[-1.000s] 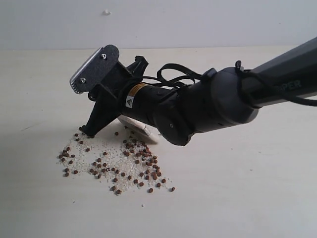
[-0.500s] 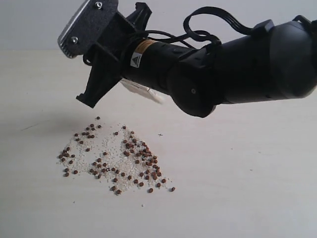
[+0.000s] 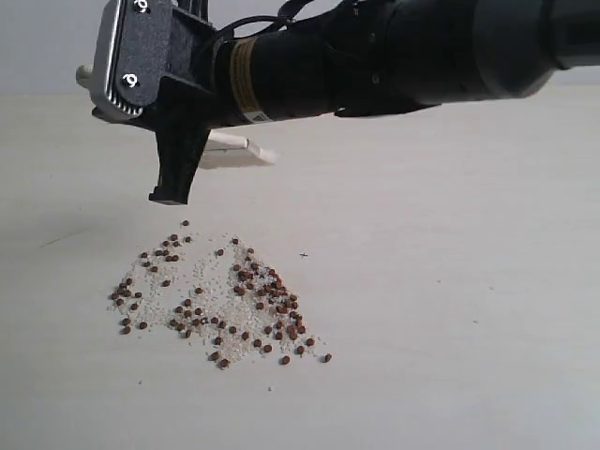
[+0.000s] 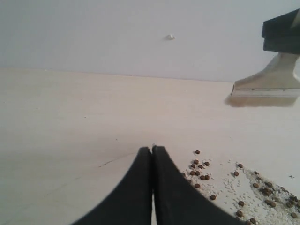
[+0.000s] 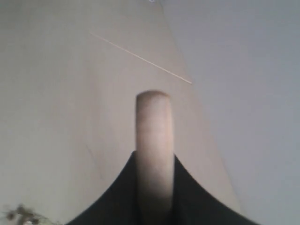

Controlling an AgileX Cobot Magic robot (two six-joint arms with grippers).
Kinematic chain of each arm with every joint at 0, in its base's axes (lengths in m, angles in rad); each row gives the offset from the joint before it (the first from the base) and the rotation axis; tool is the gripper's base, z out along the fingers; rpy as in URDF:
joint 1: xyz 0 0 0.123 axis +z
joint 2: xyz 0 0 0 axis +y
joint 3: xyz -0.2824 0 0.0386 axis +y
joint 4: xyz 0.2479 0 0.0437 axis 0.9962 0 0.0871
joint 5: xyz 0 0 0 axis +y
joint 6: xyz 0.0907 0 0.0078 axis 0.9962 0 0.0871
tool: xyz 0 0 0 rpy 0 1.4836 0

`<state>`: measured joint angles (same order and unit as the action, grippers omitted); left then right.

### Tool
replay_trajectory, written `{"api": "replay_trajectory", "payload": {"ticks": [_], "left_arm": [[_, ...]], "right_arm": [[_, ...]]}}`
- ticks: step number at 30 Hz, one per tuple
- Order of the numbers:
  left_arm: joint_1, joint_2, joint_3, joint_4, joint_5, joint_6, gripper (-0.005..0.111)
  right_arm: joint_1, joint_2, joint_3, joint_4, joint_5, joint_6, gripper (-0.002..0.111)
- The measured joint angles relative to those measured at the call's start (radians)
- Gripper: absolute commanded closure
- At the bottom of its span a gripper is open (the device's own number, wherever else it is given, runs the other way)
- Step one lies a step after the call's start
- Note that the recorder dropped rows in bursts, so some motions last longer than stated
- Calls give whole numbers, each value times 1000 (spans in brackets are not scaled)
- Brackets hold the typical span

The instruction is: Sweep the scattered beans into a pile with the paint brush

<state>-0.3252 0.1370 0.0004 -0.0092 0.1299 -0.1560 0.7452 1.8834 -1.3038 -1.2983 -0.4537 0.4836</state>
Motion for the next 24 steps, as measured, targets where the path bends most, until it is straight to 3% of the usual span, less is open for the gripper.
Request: {"api": "replay_trajectory", "payload": {"ticks": [3, 7, 16, 24], "left_arm": [[0, 0, 0, 0, 0, 0, 107], [0, 0, 0, 0, 0, 0, 107], [0, 0, 0, 0, 0, 0, 107], [0, 0, 0, 0, 0, 0, 107]], "right_arm": [[-39, 33, -73, -309, -219, 317, 108], [-72, 66, -145, -436, -529, 463, 108], [-73, 204, -179, -395, -559, 80, 108], [-81, 399, -455, -446, -559, 86, 108]]}}
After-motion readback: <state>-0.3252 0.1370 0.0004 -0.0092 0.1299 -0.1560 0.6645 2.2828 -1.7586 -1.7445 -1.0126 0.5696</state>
